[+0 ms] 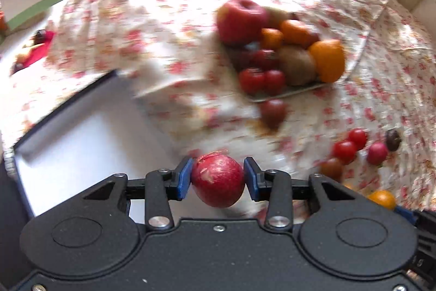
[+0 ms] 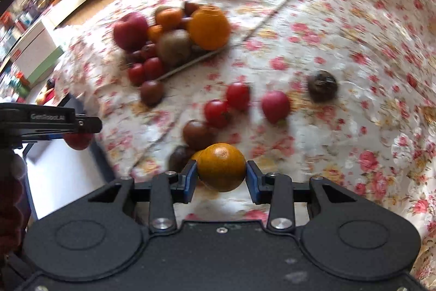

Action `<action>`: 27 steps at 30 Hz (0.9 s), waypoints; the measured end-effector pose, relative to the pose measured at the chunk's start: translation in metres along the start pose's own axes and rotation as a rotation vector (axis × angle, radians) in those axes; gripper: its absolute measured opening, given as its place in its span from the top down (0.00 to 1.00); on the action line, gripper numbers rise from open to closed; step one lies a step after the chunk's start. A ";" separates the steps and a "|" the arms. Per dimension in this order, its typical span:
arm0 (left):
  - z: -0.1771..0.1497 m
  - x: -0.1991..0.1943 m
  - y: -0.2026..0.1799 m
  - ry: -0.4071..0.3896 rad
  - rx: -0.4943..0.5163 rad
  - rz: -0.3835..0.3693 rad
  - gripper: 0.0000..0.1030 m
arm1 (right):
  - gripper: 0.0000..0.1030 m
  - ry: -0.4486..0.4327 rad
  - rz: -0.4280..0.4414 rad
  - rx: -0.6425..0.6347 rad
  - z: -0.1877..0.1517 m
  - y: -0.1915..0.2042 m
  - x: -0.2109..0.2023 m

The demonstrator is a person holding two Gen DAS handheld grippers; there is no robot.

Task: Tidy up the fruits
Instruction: 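Grasp the red radish with the left tool while the right tool grasps the yellow tomato, then release the radish into the box with the left tool while the right tool releases the yellow tomato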

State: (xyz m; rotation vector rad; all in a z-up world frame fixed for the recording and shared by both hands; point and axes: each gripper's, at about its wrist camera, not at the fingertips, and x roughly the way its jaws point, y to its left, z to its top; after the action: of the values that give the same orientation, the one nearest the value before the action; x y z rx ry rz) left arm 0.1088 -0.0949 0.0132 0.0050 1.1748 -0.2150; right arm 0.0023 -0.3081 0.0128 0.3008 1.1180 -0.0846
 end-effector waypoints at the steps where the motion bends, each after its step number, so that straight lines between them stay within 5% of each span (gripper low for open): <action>1: -0.001 -0.004 0.011 0.001 -0.011 0.022 0.53 | 0.62 0.004 0.008 -0.015 -0.001 0.011 -0.001; 6: -0.009 -0.018 0.064 -0.023 -0.070 0.134 0.53 | 0.62 0.049 0.073 -0.084 -0.006 0.068 0.007; 12: -0.016 -0.021 0.123 -0.045 -0.212 0.167 0.53 | 0.62 0.118 0.134 -0.123 -0.024 0.137 0.023; 21: -0.031 0.006 0.135 0.075 -0.265 0.088 0.52 | 0.62 0.199 0.081 -0.116 -0.061 0.182 0.051; 27: -0.026 -0.001 0.134 0.049 -0.249 0.105 0.52 | 0.62 0.178 0.031 -0.138 -0.069 0.184 0.058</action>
State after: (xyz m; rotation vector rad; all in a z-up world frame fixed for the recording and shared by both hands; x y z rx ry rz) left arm 0.1076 0.0396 -0.0106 -0.1471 1.2400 0.0256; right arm 0.0071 -0.1081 -0.0310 0.2048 1.2889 0.0483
